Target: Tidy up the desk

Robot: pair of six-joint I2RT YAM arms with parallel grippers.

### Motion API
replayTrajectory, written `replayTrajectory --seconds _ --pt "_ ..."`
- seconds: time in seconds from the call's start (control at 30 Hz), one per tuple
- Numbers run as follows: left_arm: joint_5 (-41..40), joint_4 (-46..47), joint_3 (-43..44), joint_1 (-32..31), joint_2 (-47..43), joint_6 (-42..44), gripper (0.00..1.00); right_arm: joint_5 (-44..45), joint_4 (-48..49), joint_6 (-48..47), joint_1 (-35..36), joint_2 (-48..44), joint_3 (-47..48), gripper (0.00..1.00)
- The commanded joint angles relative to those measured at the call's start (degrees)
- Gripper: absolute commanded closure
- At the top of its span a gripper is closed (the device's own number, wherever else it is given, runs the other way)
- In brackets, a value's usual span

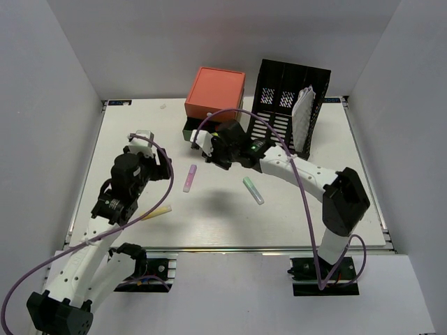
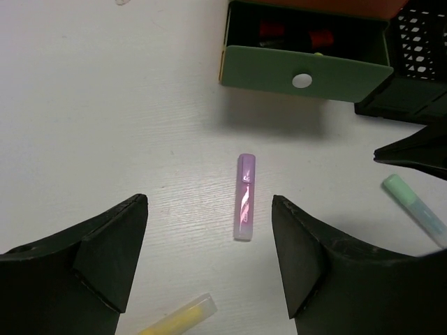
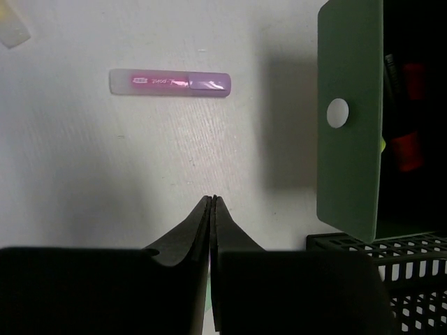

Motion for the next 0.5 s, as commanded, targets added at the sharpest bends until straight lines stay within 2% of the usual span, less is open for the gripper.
replayTrajectory --seconds 0.0,0.23,0.47 --pt "-2.9 0.9 -0.7 0.0 0.7 0.7 0.19 6.6 -0.9 1.3 0.7 0.4 4.3 0.96" --pt "-6.4 -0.3 -0.5 0.0 0.7 0.1 0.18 12.3 -1.1 -2.0 0.8 3.5 5.7 0.96" --pt "-6.3 0.0 -0.7 0.0 -0.9 -0.1 0.18 18.7 0.0 -4.1 1.4 8.7 10.3 0.97"
